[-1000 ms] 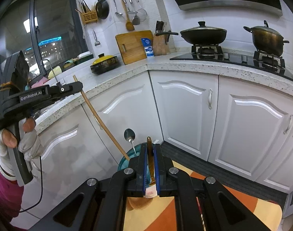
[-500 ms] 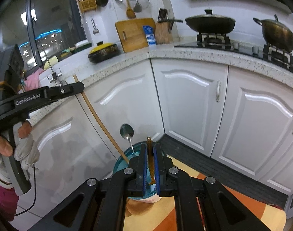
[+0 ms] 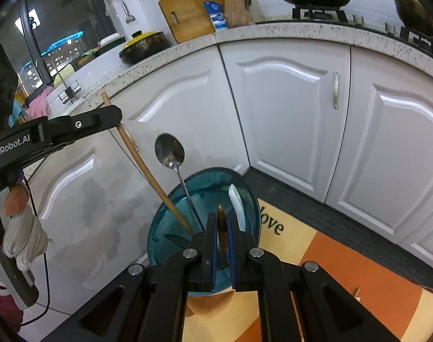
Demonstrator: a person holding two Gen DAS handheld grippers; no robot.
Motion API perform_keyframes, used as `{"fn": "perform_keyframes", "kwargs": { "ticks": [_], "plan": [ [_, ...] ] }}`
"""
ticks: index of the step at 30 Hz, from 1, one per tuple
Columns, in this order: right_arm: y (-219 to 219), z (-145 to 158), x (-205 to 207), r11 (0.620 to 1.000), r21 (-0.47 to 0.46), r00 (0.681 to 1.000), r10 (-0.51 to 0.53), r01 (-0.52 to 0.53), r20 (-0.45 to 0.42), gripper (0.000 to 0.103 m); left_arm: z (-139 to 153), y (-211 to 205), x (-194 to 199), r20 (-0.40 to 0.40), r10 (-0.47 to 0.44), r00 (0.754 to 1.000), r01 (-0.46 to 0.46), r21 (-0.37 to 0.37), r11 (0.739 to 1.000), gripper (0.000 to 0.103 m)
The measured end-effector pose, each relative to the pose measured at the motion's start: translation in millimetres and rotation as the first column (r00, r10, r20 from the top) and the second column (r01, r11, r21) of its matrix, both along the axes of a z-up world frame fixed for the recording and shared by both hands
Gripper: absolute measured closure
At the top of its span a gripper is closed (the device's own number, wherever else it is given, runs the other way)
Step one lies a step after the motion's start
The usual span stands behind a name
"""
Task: Organize utensils
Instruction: 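Open both grippers over the floral cup to release the chopsticks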
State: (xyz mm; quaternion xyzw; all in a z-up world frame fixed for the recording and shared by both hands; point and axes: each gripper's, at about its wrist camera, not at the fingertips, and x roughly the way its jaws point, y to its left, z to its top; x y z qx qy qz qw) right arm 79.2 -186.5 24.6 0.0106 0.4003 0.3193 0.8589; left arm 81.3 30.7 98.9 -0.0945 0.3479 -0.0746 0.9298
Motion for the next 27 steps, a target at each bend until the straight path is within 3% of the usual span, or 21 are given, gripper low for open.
{"fn": "perform_keyframes", "kwargs": {
  "ticks": [7,13,19,21,27],
  "plan": [
    [0,-13,3,1.0,-0.009,1.0,-0.012,0.012,-0.028,0.097,-2,-7,0,0.011,-0.002,1.0,0.002,0.006,1.0,0.099],
    [-5,-5,-2,1.0,0.006,1.0,-0.025,0.025,-0.015,0.096,-2,-7,1,0.011,-0.005,1.0,0.005,0.004,1.0,0.099],
    [-10,-1,-7,0.999,0.014,0.999,-0.032,0.032,-0.008,0.087,-1,-7,2,0.011,0.0,1.0,0.0,0.0,1.0,0.097],
    [-11,0,-10,0.999,0.017,0.999,-0.039,0.039,-0.004,0.074,-1,-6,1,0.009,0.003,1.0,-0.003,-0.001,1.0,0.093],
    [-16,3,-12,0.998,0.035,0.999,-0.05,0.05,-0.003,0.073,-2,-1,-1,0.004,0.013,1.0,-0.013,-0.007,1.0,0.074]
  ]
}}
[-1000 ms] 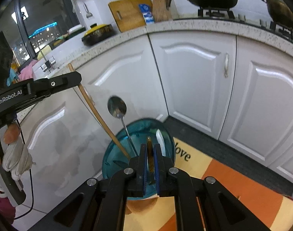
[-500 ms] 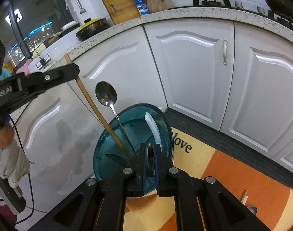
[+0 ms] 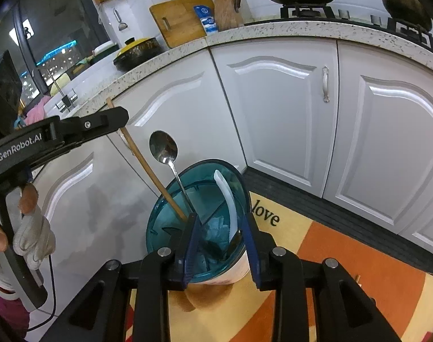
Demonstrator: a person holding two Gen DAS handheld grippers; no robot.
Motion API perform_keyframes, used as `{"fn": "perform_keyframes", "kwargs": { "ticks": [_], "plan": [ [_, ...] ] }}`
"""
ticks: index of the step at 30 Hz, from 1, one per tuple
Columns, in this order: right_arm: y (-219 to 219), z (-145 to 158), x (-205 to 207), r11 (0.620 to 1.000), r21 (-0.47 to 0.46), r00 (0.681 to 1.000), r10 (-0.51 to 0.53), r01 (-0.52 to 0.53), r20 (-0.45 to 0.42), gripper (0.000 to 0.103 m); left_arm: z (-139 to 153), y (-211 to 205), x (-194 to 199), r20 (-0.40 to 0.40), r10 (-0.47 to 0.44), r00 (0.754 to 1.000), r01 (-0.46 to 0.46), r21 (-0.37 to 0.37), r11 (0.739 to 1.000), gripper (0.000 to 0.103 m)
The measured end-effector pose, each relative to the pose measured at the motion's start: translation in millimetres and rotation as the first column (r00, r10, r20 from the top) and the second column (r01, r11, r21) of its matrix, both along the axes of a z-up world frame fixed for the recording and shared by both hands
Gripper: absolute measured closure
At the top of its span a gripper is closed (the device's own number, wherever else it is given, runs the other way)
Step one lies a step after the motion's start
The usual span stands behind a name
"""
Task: Organize utensils
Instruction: 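Open both grippers over the floral cup to release the chopsticks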
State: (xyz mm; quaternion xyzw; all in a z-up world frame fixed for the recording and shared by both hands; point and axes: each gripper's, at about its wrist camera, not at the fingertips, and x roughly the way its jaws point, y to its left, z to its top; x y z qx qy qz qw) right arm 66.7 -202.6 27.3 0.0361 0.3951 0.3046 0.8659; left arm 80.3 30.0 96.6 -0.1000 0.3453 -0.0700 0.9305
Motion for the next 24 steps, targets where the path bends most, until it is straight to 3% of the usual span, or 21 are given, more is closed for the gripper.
{"fn": "perform_keyframes", "kwargs": {
  "ticks": [4,9,18,24],
  "plan": [
    [-4,3,-3,1.0,0.01,1.0,-0.008,0.008,0.003,0.073,1,3,-4,0.001,0.009,1.0,-0.009,-0.007,1.0,0.072],
    [-4,6,-7,1.0,0.004,1.0,-0.016,0.016,0.01,0.069,8,3,-13,0.025,0.033,0.999,-0.033,0.009,0.999,0.061],
    [-2,9,-14,1.0,-0.004,0.999,-0.028,0.028,0.021,0.067,26,9,-30,0.096,0.081,0.992,-0.086,0.052,0.995,0.055],
    [-5,12,-20,0.999,-0.001,0.999,-0.037,0.037,0.024,0.066,29,1,-38,0.104,0.087,0.991,-0.096,0.082,0.992,0.054]
  ]
}}
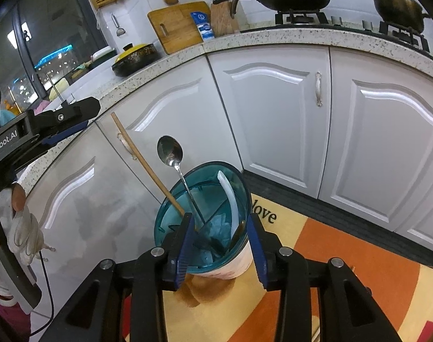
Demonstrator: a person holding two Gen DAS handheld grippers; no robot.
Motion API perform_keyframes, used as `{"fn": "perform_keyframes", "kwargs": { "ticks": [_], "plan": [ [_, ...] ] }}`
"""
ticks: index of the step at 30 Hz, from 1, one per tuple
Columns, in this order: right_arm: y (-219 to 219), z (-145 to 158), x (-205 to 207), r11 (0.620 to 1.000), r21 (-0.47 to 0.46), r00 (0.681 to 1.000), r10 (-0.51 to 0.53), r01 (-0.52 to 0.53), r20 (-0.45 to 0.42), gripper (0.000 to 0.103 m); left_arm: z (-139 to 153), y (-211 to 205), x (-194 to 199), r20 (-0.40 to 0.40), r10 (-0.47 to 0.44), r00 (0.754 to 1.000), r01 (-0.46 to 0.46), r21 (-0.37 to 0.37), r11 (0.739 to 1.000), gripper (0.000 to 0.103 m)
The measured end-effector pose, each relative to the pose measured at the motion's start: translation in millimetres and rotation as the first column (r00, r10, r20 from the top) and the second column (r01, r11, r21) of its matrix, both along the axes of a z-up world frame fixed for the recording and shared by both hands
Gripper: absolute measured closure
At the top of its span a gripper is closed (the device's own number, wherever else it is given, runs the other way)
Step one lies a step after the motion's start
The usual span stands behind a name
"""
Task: Organize utensils
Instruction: 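Open both grippers over the floral cup to release the chopsticks, then move both open grippers back over the remaining chopsticks and spoons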
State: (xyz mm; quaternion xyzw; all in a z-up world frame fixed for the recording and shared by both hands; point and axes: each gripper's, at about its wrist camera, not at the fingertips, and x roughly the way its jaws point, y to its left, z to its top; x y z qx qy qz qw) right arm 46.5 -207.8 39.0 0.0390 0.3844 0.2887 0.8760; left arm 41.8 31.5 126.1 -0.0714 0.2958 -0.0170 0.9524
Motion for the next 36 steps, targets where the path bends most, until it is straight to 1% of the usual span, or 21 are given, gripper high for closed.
{"fn": "perform_keyframes", "kwargs": {
  "ticks": [4,7,11,16,22,26,30,36],
  "plan": [
    [-6,4,-7,1.0,0.006,1.0,-0.018,0.018,0.004,0.061,0,-7,-5,-0.004,-0.006,1.0,0.006,0.007,1.0,0.054],
    [-9,8,-12,1.0,0.014,1.0,-0.028,0.027,0.01,0.061,-2,-13,-10,-0.006,-0.01,1.0,0.01,0.015,1.0,0.054],
    [-11,12,-19,0.998,-0.005,0.998,-0.055,0.055,0.028,0.061,-4,-21,-17,-0.005,-0.017,1.0,0.017,0.028,0.999,0.054],
    [-15,15,-29,0.997,-0.015,0.996,-0.075,0.076,0.041,0.059,-5,-31,-28,0.008,-0.011,1.0,0.011,0.063,0.998,0.054],
    [-23,16,-41,0.994,-0.033,0.994,-0.098,0.1,0.047,0.058,-15,-48,-43,-0.009,-0.047,0.999,0.047,0.079,0.996,0.053],
    [-31,17,-49,0.991,-0.05,0.991,-0.12,0.123,0.061,0.058,-21,-57,-50,-0.022,-0.059,0.998,0.06,0.076,0.995,0.053],
    [-43,17,-56,0.987,-0.038,0.986,-0.152,0.155,0.062,0.058,-27,-66,-55,-0.037,-0.07,0.997,0.072,0.073,0.995,0.053],
    [-58,16,-65,0.981,-0.049,0.98,-0.187,0.19,0.062,0.057,-34,-83,-62,-0.054,-0.099,0.994,0.103,0.066,0.993,0.053]
  ]
}}
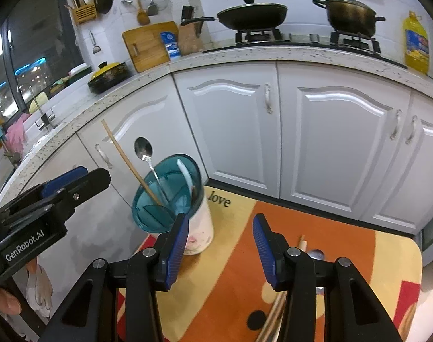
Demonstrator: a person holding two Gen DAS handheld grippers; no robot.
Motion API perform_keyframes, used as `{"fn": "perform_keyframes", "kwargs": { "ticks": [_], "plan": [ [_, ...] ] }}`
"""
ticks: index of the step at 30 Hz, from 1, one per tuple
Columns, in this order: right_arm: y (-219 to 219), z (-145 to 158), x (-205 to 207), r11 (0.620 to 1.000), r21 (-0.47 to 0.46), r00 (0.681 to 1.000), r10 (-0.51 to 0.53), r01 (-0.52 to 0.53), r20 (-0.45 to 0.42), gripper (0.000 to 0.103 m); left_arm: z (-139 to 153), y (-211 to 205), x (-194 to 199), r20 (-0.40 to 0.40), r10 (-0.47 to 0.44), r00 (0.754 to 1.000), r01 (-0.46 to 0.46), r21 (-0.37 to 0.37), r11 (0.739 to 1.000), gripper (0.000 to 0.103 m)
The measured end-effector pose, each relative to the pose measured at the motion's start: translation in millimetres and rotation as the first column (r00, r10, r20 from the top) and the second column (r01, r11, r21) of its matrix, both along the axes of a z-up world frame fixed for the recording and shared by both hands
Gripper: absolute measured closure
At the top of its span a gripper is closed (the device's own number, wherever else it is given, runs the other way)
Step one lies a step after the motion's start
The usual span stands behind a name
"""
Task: Organize utensils
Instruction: 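Move both open grippers back over the remaining chopsticks and spoons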
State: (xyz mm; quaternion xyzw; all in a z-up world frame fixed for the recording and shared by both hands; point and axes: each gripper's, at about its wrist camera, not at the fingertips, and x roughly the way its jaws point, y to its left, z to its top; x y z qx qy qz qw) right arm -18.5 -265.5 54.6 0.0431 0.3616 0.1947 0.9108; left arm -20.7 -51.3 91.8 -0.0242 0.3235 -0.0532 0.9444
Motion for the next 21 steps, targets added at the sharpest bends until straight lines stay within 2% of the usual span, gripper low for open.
{"fn": "perform_keyframes", "kwargs": {
  "ticks": [15,21],
  "plan": [
    [-64,-20,-19,0.993,-0.005,0.992,-0.116,0.116,-0.044,0.055,-18,-47,-6,-0.052,-0.091,0.994,0.091,-0.001,0.996,0.053],
    [-100,-39,-24,0.983,0.007,0.98,-0.183,0.184,-0.082,0.055,-31,-61,-5,-0.091,-0.135,0.987,0.134,-0.02,0.991,0.053]
  ]
}}
